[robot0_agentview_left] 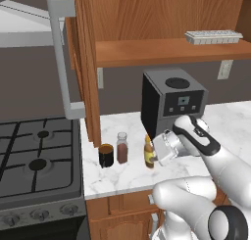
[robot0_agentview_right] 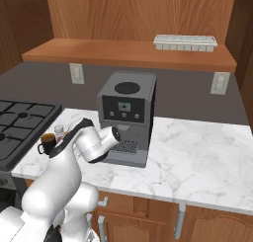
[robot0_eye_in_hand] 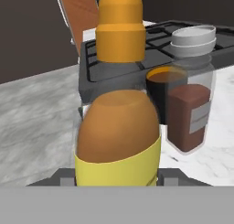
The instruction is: Pick the cinnamon and honey bottle from the cabinet and place them next to the mug.
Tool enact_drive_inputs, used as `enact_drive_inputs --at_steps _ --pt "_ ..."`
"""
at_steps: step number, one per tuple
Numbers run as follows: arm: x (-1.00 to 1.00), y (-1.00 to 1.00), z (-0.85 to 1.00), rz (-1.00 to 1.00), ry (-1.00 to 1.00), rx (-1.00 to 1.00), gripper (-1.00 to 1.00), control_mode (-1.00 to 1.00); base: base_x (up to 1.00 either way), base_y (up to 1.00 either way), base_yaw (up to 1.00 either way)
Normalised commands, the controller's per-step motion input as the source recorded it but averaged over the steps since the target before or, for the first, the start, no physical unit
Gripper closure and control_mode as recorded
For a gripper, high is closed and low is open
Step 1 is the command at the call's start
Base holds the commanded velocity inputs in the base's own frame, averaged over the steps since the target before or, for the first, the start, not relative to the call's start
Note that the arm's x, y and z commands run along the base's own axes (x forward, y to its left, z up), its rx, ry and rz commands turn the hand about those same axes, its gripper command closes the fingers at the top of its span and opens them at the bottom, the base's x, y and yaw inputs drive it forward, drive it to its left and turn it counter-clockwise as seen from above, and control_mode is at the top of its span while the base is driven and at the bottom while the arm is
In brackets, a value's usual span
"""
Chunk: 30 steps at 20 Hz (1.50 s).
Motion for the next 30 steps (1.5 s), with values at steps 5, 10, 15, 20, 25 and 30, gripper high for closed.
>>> enact_drive_inputs --at_steps 5,10,15,20,25,30 --pt "0.04 0.22 -0.11 -0.07 -0.04 0.00 1.00 -1.00 0.00 0.00 0.00" --pt "0.09 0.20 -0.12 -0.08 -0.03 0.00 1.00 -1.00 0.00 0.00 0.00" --pt "0.05 0.12 -0.14 -0.10 -0.02 0.00 1.00 -1.00 0.00 0.00 0.00" --pt "0.00 0.03 -0.08 -0.08 -0.01 0.00 1.00 -1.00 0.00 0.00 0.00" --pt "0.00 0.01 -0.05 -0.05 0.00 0.00 1.00 -1.00 0.00 0.00 0.00" --pt "0.00 0.00 -0.16 0.00 0.00 0.02 1.00 -1.00 0.00 0.00 0.00"
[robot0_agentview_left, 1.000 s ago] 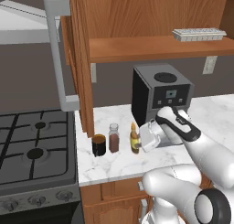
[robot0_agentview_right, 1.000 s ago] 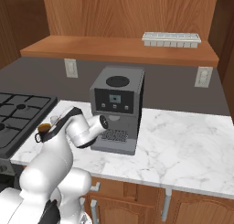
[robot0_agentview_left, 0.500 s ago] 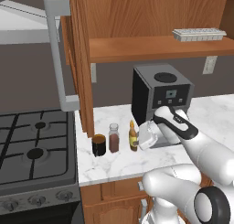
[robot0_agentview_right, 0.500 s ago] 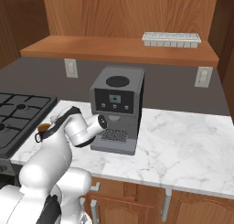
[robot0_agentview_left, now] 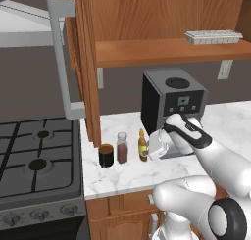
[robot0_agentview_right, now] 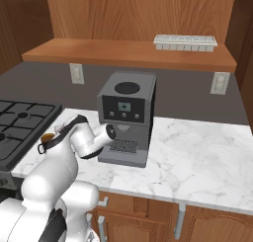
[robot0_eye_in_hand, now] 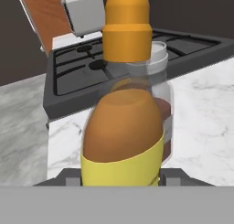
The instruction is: Pick the cinnamon and honey bottle from the cabinet and place them next to the mug.
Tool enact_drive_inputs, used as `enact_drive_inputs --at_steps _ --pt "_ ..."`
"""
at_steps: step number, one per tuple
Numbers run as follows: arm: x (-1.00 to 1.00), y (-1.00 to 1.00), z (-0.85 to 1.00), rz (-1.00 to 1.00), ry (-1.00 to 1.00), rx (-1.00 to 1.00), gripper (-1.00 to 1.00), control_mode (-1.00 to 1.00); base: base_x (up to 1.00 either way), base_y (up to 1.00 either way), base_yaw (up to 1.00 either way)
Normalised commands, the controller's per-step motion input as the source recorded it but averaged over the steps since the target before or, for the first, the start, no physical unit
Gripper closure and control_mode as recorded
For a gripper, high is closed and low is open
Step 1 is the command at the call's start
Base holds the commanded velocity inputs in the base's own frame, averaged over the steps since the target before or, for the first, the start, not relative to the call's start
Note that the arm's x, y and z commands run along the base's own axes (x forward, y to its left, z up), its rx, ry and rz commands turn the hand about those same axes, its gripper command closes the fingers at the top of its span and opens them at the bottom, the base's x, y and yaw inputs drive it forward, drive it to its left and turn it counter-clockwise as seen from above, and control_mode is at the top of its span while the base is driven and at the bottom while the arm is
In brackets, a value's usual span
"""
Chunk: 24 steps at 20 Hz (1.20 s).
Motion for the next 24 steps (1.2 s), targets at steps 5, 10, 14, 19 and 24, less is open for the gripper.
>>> enact_drive_inputs --at_steps 5,10,14,19,24 --pt "0.00 0.00 -0.22 0.00 0.00 0.06 1.00 -1.00 0.00 0.00 0.00" --pt "-0.01 0.00 -0.28 0.00 -0.01 0.08 1.00 -1.00 0.00 0.00 0.00" --pt "0.00 0.00 -0.21 0.00 0.00 0.05 1.00 -1.00 0.00 0.00 0.00" --pt "0.00 0.01 -0.21 0.00 -0.01 0.01 1.00 -1.00 0.00 0.00 0.00" --pt "0.00 0.05 -0.24 0.00 -0.01 -0.01 1.00 -1.00 0.00 0.00 0.00"
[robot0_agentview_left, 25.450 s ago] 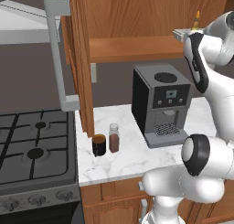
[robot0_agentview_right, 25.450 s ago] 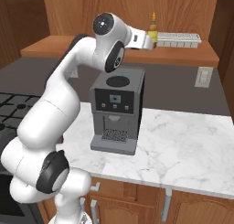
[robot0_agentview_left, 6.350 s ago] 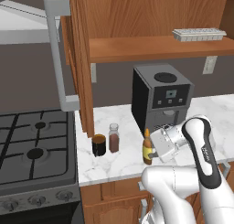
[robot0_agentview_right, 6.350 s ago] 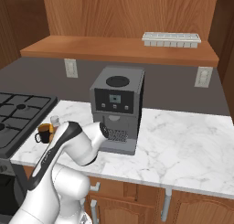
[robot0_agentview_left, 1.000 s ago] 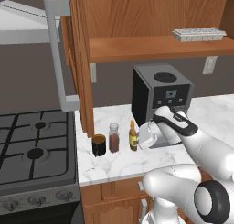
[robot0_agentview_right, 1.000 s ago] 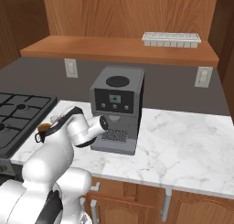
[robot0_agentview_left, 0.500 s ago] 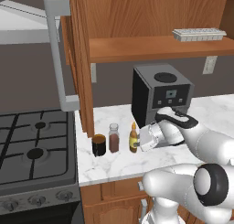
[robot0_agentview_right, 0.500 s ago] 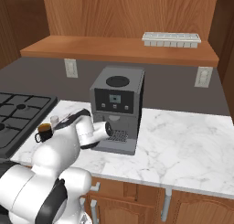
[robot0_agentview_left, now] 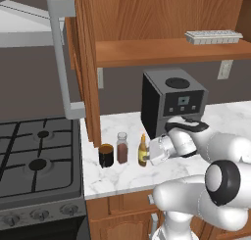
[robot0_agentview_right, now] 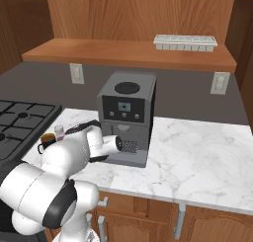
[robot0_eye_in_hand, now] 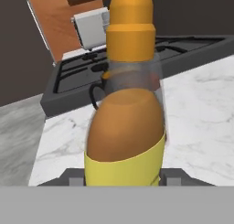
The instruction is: Pick the cinnamon and honey bottle from the cabinet and place them next to the mug.
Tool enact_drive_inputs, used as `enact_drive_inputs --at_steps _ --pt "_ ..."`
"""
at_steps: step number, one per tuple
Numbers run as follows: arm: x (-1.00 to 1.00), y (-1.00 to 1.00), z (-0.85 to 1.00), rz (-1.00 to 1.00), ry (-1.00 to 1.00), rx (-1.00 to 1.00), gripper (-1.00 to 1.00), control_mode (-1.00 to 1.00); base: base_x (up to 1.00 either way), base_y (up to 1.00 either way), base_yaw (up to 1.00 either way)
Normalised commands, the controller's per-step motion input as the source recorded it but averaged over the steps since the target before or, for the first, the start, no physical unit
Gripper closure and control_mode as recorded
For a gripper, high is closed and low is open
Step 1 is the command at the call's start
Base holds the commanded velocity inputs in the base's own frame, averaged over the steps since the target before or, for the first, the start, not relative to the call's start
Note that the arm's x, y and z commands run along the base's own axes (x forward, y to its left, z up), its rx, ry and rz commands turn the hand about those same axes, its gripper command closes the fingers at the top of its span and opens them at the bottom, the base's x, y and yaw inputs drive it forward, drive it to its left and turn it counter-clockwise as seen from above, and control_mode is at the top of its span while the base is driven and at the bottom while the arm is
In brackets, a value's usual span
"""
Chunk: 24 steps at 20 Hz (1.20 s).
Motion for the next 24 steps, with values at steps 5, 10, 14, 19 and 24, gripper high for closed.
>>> enact_drive_inputs --at_steps 5,10,14,19,24 --pt "0.00 0.07 -0.17 0.00 -0.01 -0.05 1.00 -1.00 0.00 0.00 0.00" --pt "0.00 0.14 -0.11 0.00 0.00 -0.07 1.00 -1.00 0.00 0.00 0.00" --pt "0.00 0.13 -0.06 0.00 0.00 -0.06 1.00 -1.00 0.00 0.00 0.00" --pt "0.00 0.11 -0.03 0.00 0.00 -0.02 1.00 -1.00 0.00 0.00 0.00" --pt "0.00 0.03 0.00 0.00 -0.02 0.00 1.00 -1.00 0.00 0.00 0.00"
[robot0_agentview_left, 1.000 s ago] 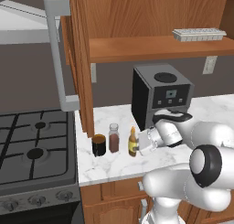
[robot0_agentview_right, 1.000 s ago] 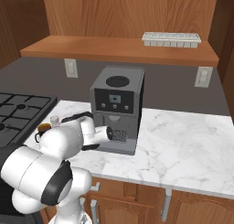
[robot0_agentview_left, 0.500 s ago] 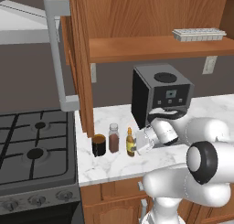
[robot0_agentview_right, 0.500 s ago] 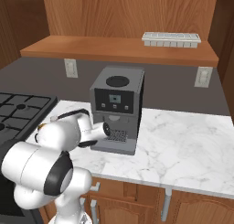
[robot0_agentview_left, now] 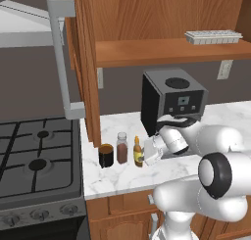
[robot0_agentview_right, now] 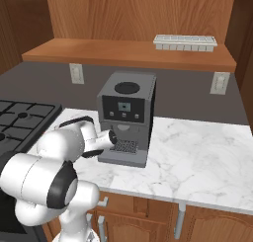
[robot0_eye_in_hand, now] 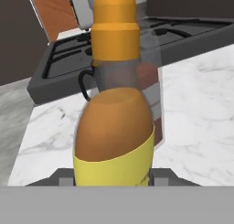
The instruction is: Pick the cinnamon and honey bottle from the cabinet and place them next to the mug.
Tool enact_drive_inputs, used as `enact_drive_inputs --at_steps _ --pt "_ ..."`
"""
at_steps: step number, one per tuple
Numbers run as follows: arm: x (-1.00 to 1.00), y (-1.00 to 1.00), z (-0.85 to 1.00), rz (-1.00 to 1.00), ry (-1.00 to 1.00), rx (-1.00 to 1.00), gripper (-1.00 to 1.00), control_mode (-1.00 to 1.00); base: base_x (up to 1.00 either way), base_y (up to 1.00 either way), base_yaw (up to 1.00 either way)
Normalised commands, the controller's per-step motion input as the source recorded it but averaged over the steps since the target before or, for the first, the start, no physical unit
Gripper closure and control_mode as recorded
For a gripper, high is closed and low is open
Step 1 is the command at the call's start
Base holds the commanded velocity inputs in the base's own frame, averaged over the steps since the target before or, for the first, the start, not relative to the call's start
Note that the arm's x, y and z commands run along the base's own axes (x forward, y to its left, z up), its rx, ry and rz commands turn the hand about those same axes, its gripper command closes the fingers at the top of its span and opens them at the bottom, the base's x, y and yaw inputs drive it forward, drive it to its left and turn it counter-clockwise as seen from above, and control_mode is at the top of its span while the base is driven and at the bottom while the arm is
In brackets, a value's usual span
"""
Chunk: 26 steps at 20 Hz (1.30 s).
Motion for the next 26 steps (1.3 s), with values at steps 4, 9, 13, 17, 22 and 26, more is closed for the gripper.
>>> enact_drive_inputs --at_steps 4,9,13,17,22,26 --pt "0.00 0.00 0.00 -0.01 -0.05 0.03 1.00 -1.00 0.00 0.00 0.00" --pt "0.04 0.00 0.00 -0.04 -0.01 0.01 1.00 -1.00 0.00 0.00 0.00" --pt "0.07 0.00 0.00 -0.05 0.00 0.00 1.00 -1.00 0.00 0.00 0.00" --pt "0.01 0.00 0.00 -0.03 0.00 0.00 1.00 -1.00 0.00 0.00 0.00" --pt "0.00 0.00 0.00 0.00 0.00 0.00 1.00 -1.00 0.00 0.00 0.00" --pt "0.00 0.00 0.00 0.00 0.00 0.00 -1.00 -1.00 0.00 0.00 0.00"
